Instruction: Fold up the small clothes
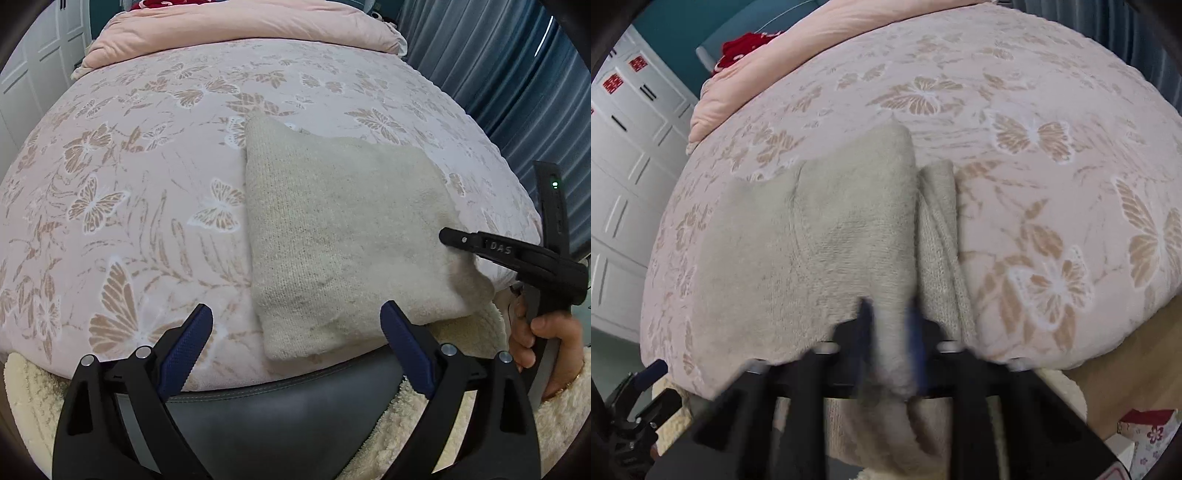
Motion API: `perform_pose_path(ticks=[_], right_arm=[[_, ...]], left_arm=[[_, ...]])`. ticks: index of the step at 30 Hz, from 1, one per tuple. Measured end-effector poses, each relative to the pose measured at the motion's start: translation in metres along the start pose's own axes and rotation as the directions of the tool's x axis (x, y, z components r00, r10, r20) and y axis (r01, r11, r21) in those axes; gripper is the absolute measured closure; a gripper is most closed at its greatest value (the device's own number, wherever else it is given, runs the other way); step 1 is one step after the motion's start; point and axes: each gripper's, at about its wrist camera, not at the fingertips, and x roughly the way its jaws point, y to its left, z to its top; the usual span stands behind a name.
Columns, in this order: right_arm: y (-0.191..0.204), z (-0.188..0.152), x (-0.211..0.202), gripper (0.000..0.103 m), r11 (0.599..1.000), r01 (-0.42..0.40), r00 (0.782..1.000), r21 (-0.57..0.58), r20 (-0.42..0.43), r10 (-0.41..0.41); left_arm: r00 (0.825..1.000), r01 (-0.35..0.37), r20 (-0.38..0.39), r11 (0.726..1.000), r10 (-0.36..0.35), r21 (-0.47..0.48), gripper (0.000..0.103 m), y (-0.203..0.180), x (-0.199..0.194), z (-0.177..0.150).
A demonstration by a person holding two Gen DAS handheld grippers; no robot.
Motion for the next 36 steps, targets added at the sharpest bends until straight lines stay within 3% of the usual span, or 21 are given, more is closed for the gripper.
perform_pose_path(ticks=[3,5,7,11,15,19,22,24,27,32,34,36], right_arm=[[-0.002,0.002,-0.037,0.094,1.0,-0.024,0.992,0.001,0.121,0.024],[-0.011,0.001,-0.023,0.094,1.0,0.002,0.996,0.016,0.085,-0.003],[-0.023,-0.007,0.021,0.093,0.999,0.034,0.998,0.008,-0.044,-0.034],[-0.019,0.0,-0.004,0.089,0.998,-0.003,1.0,0.055,0.017,0.002],[-0.024,0.003,-0.029,0.038,0.995,0.007,0.995,0.098,0.097,-0.017],[-0.031,-0.001,-0.008,0.036,0.996,0.019,1.0,0.089,0.02,-0.021],[-0.038,-0.008,0.014,0.034,0.991,-0.038,0.998,0.126,-0.038,0.043],[-0.042,-0.012,0.023,0.031,0.984,-0.078,0.995,0.161,-0.048,0.087],[-0.047,-0.016,0.035,0.026,0.968,-0.149,0.985,0.204,-0.054,0.163],[-0.047,-0.017,0.042,0.015,0.958,-0.209,0.974,0.199,-0.042,0.221],[-0.048,-0.016,0.043,0.015,0.954,-0.224,0.971,0.199,-0.041,0.236],[-0.049,-0.016,0.044,0.015,0.948,-0.246,0.965,0.203,-0.035,0.258]], left_arm=[[0.999,-0.038,0.033,0.999,0.038,0.027,0.013,-0.002,-0.008,0.0],[0.999,-0.039,0.038,0.999,0.038,0.015,0.012,0.001,-0.009,0.0],[0.999,-0.027,0.017,1.0,0.027,-0.009,0.012,0.004,-0.003,0.0],[1.0,-0.03,-0.005,1.0,0.031,0.005,0.012,-0.004,0.006,0.004],[1.0,-0.021,0.019,0.999,0.02,0.038,0.009,-0.015,0.004,0.014],[0.999,0.041,-0.021,0.999,-0.042,-0.016,0.007,-0.015,0.027,0.033],[0.993,0.07,-0.091,0.993,-0.079,-0.098,0.007,-0.008,0.055,0.045],[0.986,0.086,-0.131,0.986,-0.105,-0.142,0.007,-0.004,0.071,0.049],[0.985,0.068,-0.146,0.988,-0.089,-0.142,0.005,-0.005,0.084,0.052],[0.98,0.064,-0.174,0.983,-0.094,-0.171,0.005,0.0,0.106,0.054],[0.971,0.106,-0.189,0.972,-0.147,-0.208,0.005,0.007,0.118,0.054],[0.954,0.171,-0.193,0.943,-0.231,-0.285,0.005,0.018,0.129,0.051]])
